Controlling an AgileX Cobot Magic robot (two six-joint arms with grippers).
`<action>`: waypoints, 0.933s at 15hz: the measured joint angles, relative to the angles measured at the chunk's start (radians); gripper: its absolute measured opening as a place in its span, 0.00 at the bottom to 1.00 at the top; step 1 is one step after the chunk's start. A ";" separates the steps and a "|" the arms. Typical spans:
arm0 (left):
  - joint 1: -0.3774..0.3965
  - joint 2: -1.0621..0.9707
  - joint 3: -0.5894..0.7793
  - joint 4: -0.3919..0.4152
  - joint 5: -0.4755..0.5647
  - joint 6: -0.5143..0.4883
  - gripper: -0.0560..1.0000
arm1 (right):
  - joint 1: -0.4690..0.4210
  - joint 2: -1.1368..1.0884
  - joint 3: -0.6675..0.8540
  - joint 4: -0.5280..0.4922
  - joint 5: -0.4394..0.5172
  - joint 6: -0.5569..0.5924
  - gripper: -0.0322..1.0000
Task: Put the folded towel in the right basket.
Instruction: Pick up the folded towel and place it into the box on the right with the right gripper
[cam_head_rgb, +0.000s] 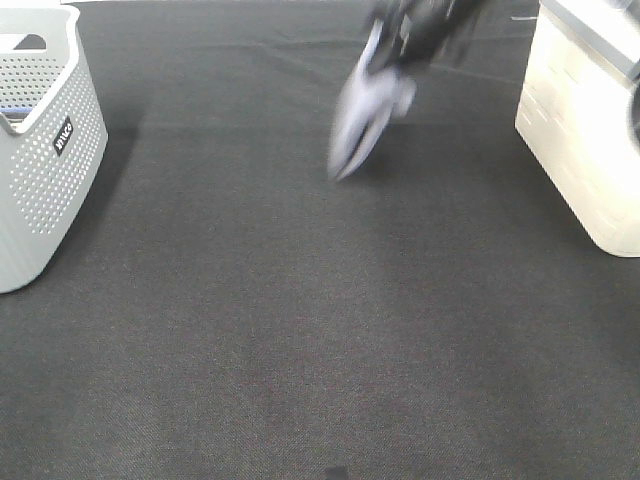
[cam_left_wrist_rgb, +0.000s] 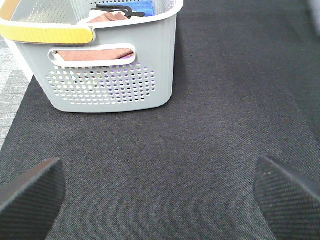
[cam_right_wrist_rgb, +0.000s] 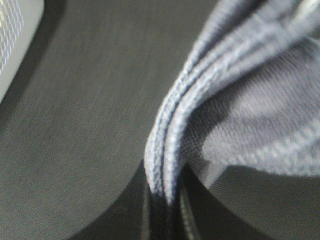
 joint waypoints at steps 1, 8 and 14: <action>0.000 0.000 0.000 0.000 0.000 0.000 0.97 | 0.000 -0.053 -0.009 -0.058 0.002 0.000 0.10; 0.000 0.000 0.000 0.000 0.000 0.000 0.97 | -0.180 -0.285 -0.009 -0.309 0.003 0.080 0.10; 0.000 0.000 0.000 0.000 0.000 0.000 0.97 | -0.403 -0.311 0.082 -0.316 0.003 0.164 0.10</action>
